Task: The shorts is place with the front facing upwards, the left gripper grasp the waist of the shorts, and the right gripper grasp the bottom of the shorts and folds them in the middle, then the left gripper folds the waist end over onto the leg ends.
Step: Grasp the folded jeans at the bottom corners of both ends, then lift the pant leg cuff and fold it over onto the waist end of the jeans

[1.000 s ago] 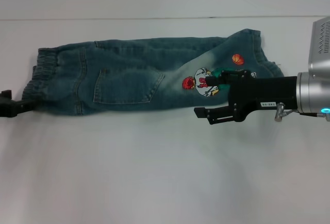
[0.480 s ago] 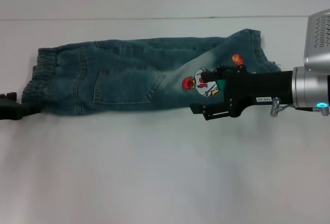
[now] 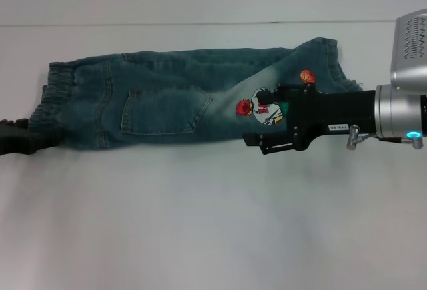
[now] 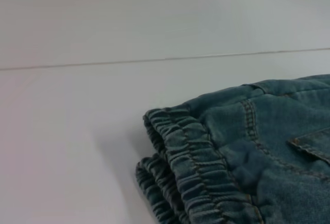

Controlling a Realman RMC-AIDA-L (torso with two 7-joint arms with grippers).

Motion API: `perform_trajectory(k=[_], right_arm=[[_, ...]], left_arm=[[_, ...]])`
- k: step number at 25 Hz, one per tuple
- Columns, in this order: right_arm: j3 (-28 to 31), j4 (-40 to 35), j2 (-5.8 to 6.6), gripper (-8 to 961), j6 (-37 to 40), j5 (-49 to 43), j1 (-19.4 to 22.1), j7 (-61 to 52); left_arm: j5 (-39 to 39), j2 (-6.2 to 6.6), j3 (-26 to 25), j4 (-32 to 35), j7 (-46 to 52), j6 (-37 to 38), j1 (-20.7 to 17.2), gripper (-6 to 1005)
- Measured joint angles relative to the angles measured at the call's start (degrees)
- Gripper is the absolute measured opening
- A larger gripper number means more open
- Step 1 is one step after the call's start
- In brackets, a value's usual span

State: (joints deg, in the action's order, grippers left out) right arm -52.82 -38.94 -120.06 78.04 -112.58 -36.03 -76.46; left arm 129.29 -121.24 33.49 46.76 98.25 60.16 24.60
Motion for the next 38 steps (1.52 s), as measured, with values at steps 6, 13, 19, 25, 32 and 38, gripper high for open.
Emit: perform_trajectory(k=[6,13,19,25,32,38], right_arm=[[0.00,0.19,0.00,931,0.00,0.00,-0.08,0.00],[0.00,0.19,0.00,931,-0.35,0.00,-0.09,0.00],[0.02,0.18,0.00,931,-0.47,0.19,-0.09,0.00],[-0.14,0.30,0.00,931,-1.65,1.85,0.06,0.12],[-0.61,2.17,-0.05,930,-5.24,4.73,-0.12,0.72],[-4.99,3.25,-0.15,924,-9.21,8.94,-0.21,1.32]], left_arm=[[1.41,-0.07,1.00,-0.24,0.33,-1.38,0.15,870],[1.49,-0.13,1.06,-0.76,0.33,-1.54,0.39,769],[1.50,0.11,1.28,-1.68,-0.08,-1.24,0.99,610],[1.49,0.13,1.74,-1.37,0.21,-1.16,1.00,484],[1.49,0.13,1.74,-0.13,0.93,-0.75,1.08,421],[1.45,0.13,1.72,2.07,1.59,1.72,1.02,361]])
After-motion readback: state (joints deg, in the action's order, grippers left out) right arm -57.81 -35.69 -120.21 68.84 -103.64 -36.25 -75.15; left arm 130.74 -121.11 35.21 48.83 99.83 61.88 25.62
